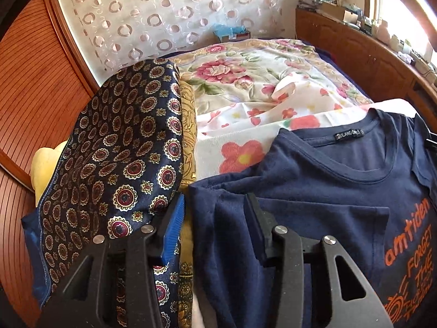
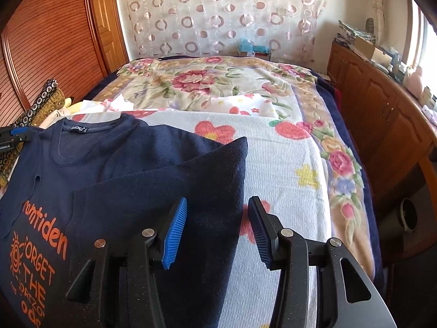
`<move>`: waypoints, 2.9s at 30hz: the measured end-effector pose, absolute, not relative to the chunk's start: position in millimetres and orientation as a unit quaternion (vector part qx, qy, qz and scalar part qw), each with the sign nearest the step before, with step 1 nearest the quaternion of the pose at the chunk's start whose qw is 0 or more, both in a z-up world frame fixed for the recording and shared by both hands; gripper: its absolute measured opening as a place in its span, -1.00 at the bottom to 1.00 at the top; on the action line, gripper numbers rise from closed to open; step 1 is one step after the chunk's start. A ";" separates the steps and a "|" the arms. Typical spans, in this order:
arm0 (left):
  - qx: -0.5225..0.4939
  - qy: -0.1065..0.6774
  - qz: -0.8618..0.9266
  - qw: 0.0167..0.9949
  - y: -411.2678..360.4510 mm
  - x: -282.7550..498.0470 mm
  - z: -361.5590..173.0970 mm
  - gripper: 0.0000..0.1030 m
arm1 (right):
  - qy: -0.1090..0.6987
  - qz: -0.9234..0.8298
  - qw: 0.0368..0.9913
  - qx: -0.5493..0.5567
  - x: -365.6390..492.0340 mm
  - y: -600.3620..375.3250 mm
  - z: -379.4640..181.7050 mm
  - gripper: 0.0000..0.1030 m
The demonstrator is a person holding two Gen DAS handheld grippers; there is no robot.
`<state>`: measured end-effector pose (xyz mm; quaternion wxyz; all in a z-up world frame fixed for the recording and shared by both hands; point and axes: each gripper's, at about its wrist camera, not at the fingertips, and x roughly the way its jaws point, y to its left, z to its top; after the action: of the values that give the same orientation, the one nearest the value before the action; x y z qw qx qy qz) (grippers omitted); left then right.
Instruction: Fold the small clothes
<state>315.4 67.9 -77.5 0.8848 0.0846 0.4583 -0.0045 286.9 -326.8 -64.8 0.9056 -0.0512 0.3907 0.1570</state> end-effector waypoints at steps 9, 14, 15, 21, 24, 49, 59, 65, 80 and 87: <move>0.094 0.449 0.002 0.888 78.9 309.2 -77.1 -0.43 | 0.391 0.156 0.905 -0.056 288.8 -325.9 -66.1 -0.04; 0.101 0.449 -0.010 0.888 73.6 305.1 -77.2 -0.43 | 0.390 0.157 0.905 -0.058 289.4 -325.8 -66.6 -0.02; 0.100 0.451 -0.011 0.887 73.0 305.1 -77.9 -0.43 | 0.390 0.158 0.905 -0.057 289.7 -326.0 -66.5 -0.02; 0.107 0.454 -0.013 0.885 73.0 306.8 -80.5 -0.91 | 0.390 0.159 0.905 -0.057 289.8 -326.1 -66.8 0.01; 0.103 0.432 -0.022 0.896 70.5 300.2 -73.3 -0.92 | 0.390 0.159 0.905 -0.057 289.6 -325.7 -66.8 0.01; 0.042 0.322 -0.053 0.944 60.1 190.3 -14.8 -0.93 | 0.352 0.176 0.917 -0.059 269.6 -317.0 -33.3 -0.92; 0.033 0.303 -0.062 0.950 54.1 139.4 -12.6 -0.93 | 0.298 0.214 0.929 -0.055 170.3 -324.9 -16.5 -0.92; 0.026 0.299 -0.057 0.952 56.7 108.8 -13.3 -0.93 | 0.283 0.222 0.933 -0.035 129.0 -341.0 -24.1 -0.92; -0.006 0.270 -0.056 0.961 70.2 29.0 -14.6 -0.93 | 0.269 0.216 0.939 0.005 42.8 -376.0 -32.1 -0.92; -0.014 0.260 -0.054 0.964 84.4 -12.3 -6.1 -0.93 | 0.266 0.215 0.940 -0.002 4.3 -392.3 -21.1 -0.92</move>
<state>-12.3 84.4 -6.1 0.9640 -0.0141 0.2600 -0.0536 4.3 -392.3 -21.1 0.9397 -0.0024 0.2661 0.2150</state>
